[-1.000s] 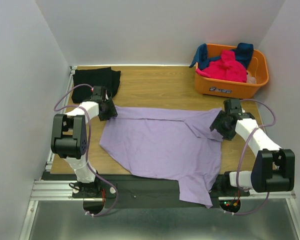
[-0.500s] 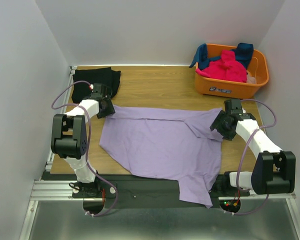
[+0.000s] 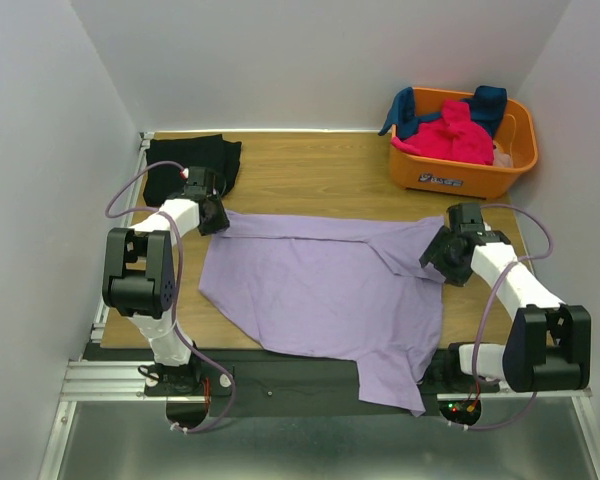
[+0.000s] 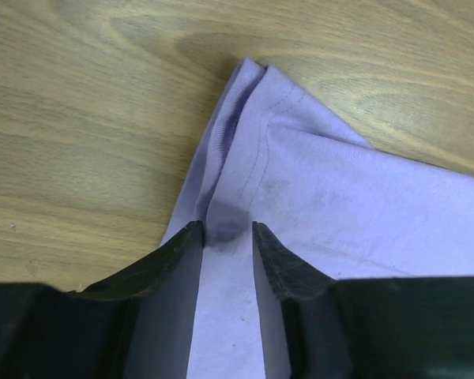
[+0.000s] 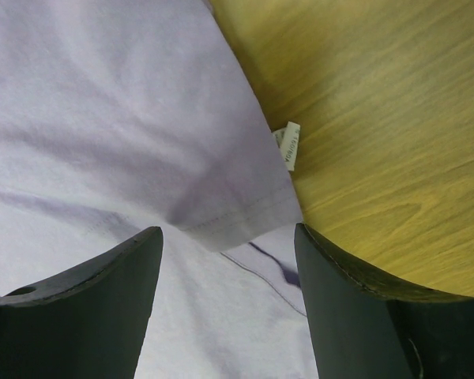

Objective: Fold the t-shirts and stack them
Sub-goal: Fold the tshirt

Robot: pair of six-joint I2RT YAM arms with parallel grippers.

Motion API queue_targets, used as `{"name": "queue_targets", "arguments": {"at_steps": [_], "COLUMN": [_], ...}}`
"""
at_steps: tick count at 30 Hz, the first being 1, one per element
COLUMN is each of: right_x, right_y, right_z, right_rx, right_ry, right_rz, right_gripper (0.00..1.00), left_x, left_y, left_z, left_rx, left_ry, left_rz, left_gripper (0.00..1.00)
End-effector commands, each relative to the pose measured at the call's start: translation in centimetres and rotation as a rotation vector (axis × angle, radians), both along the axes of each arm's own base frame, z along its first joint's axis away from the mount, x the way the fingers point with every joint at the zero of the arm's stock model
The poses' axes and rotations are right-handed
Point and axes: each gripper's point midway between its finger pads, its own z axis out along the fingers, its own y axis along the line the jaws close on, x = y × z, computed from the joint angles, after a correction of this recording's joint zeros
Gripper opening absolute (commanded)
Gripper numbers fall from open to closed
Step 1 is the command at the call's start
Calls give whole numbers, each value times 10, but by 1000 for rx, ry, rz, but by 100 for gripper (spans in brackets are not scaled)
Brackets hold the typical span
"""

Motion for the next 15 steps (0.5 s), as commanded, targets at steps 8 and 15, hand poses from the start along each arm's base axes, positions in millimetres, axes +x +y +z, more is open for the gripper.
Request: {"name": "queue_targets", "arguments": {"at_steps": [8, 15], "right_x": [-13, -16], "right_y": [3, 2], "right_z": [5, 4], "right_rx": [11, 9], "right_ry": [-12, 2], "right_rz": [-17, -22], "right_gripper": [74, 72], "left_x": [11, 17], "left_y": [-6, -6], "left_z": [19, 29], "left_rx": [-9, -5], "left_ry": [-53, -74], "left_rz": [-19, -24], "left_gripper": [19, 0]}}
